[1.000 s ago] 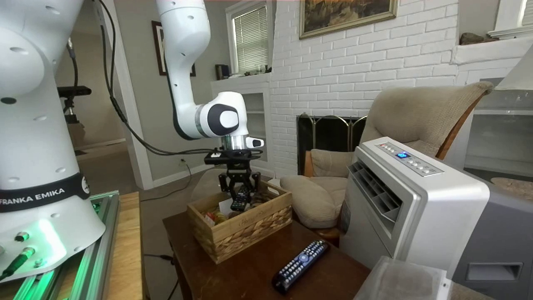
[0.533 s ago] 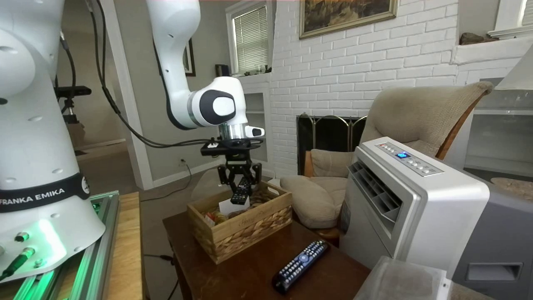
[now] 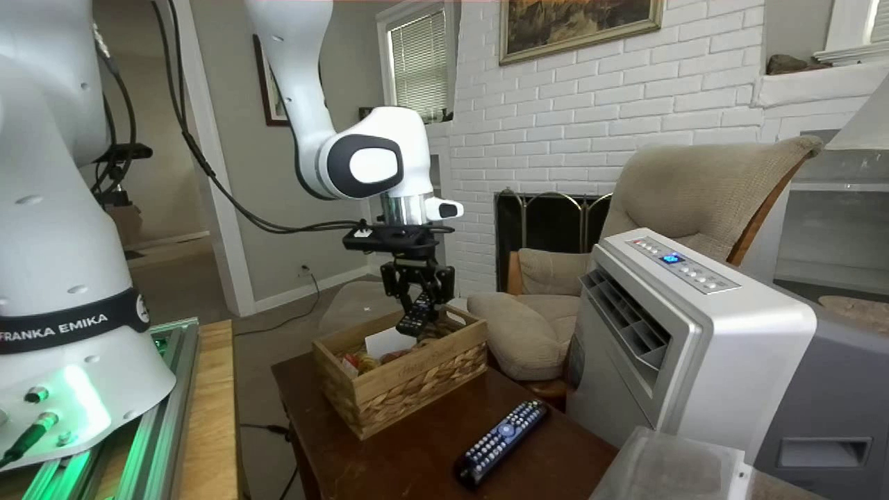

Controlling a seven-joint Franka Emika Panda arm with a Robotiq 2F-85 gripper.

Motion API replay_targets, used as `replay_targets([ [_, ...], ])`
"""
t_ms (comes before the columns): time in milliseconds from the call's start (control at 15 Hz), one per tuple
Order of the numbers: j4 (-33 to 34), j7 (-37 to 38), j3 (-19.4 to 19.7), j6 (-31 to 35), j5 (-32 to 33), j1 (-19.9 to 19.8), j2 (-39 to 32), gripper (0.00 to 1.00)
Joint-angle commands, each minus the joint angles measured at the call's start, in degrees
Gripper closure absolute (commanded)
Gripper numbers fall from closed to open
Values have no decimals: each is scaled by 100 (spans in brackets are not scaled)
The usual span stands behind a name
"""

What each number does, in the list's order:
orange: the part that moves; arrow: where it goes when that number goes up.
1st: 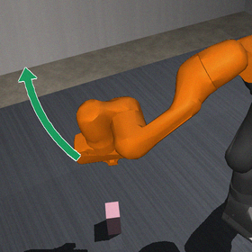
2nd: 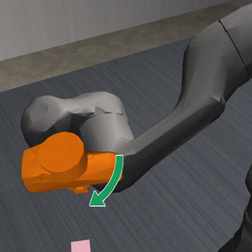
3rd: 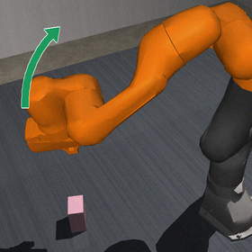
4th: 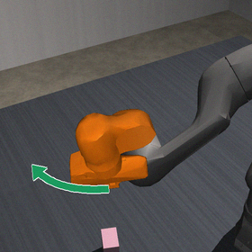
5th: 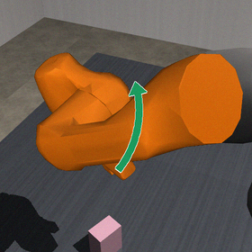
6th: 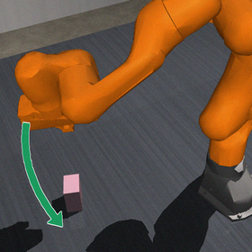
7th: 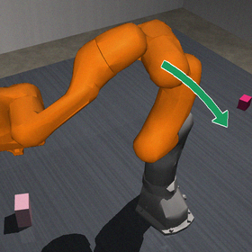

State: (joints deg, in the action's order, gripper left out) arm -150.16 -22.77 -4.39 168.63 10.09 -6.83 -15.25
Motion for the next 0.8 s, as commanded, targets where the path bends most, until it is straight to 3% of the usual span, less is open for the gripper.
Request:
replay_targets([
  [0, 247, 80, -33, -264, -406, -207, 6, 73],
  [533, 1100, 1497, 1125, -477, 224, 656, -851, 73],
  [733, 1445, 1785, 1269, -685, 210, 888, -1354, 73],
])
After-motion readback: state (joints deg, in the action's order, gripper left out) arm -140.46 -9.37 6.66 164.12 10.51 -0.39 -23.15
